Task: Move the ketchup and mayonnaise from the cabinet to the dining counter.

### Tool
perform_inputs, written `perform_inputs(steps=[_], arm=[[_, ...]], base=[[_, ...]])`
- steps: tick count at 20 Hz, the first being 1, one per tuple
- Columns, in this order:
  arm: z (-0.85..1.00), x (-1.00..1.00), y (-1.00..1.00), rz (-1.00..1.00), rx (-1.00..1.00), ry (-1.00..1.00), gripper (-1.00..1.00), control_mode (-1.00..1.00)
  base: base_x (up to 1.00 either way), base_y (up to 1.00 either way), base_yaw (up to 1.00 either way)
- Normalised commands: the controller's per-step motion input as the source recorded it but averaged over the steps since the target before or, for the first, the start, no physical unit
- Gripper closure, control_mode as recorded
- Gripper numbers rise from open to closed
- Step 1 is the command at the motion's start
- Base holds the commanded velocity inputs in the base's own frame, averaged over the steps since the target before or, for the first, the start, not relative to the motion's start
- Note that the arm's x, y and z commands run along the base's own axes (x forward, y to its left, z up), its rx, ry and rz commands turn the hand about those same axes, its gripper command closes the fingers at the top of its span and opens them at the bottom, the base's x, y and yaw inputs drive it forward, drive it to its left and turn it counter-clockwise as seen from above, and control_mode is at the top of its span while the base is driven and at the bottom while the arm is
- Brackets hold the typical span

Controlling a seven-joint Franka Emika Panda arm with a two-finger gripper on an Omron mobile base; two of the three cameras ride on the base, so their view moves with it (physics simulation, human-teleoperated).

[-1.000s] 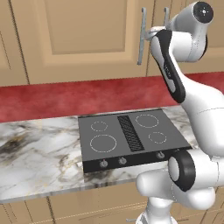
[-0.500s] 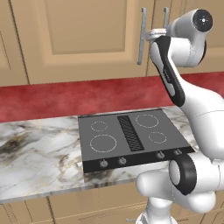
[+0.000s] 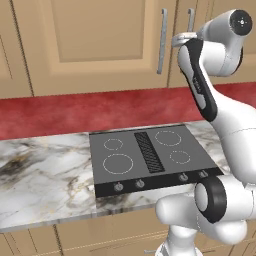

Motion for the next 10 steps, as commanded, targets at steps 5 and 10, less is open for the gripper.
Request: perform_inputs(steps=[5, 10], arm=[[-0.10, -0.21, -0.39, 0.03, 0.00, 0.00, 1.00, -1.00], [-0.03, -0.44, -0.46, 0.00, 0.00, -0.02, 1.00, -1.00]], base=[[0.00, 0.00, 0.00], [0.00, 0.00, 0.00]])
